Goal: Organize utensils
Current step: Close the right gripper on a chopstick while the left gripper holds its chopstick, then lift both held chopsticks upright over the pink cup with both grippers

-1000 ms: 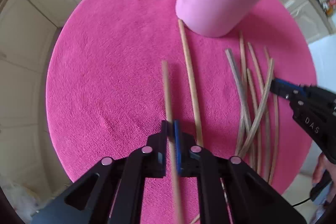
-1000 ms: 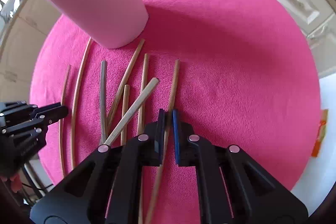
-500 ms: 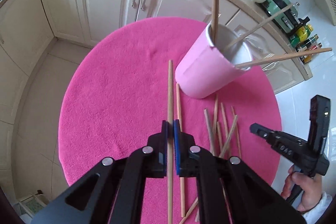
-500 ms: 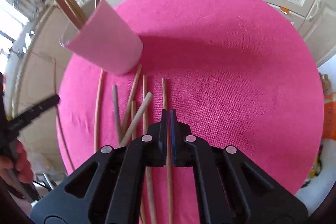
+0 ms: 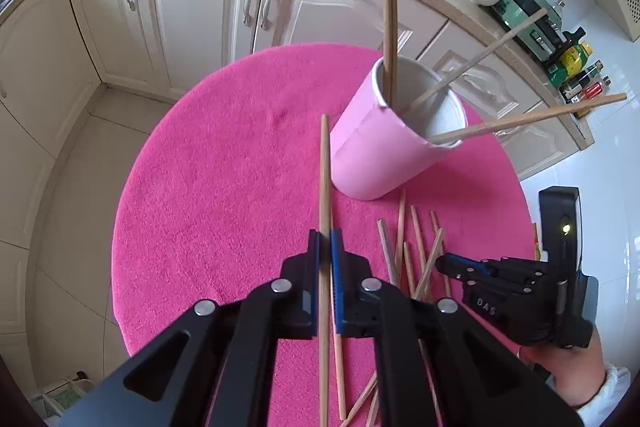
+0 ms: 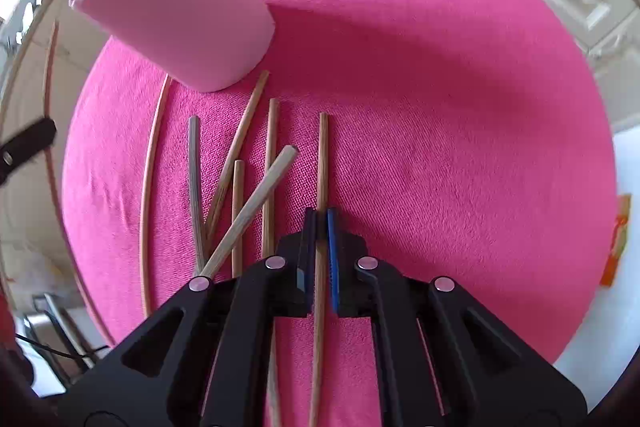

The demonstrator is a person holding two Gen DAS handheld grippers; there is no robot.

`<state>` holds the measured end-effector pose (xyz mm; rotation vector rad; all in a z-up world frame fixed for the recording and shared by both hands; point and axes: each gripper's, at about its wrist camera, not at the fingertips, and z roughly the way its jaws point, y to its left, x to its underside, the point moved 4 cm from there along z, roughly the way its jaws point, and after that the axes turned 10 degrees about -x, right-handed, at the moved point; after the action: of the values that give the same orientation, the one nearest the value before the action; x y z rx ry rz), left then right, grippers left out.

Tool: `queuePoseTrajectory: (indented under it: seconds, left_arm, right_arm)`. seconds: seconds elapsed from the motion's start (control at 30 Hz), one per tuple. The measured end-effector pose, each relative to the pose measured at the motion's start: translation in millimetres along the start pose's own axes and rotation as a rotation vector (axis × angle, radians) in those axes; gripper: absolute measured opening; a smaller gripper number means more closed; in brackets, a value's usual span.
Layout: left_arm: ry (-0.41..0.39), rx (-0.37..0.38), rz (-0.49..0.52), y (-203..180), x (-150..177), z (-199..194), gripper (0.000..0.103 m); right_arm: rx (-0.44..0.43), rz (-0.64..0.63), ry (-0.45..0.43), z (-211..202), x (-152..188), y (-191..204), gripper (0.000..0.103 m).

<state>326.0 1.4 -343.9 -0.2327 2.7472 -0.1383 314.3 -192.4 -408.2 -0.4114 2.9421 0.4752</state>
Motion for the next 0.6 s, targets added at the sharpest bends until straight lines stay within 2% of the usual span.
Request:
queuePoseTrajectory:
  seconds: [0.07, 0.2, 0.23, 0.43, 0.6]
  left_arm:
    - [-0.011, 0.007, -0.001, -1.3, -2.0, -2.8, 0.006]
    - [-0.058, 0.031, -0.001, -4.0, -7.1, -15.0, 0.006]
    - [-0.085, 0.039, 0.003, -4.9, -9.1, -20.9, 0.006]
    - [-0.246, 0.093, -0.012, -8.0, -23.9, -59.8, 0.006]
    - [-0.409, 0.145, -0.015, -17.8, -41.2, -98.3, 0.006]
  right_arm:
    - [-0.005, -0.015, -0.008, 1.0, -1.1, 4.9, 0.006]
    - [-0.093, 0.036, -0.082, -6.8, 3.1, -7.1, 0.006]
    - [-0.128, 0.053, -0.132, -14.9, 4.8, -9.2, 0.006]
    - [-0.218, 0.125, -0.411, -80.7, 4.5, -25.2, 0.006]
    - [-0.279, 0.113, -0.622, -144.0, -8.6, -17.5, 0.006]
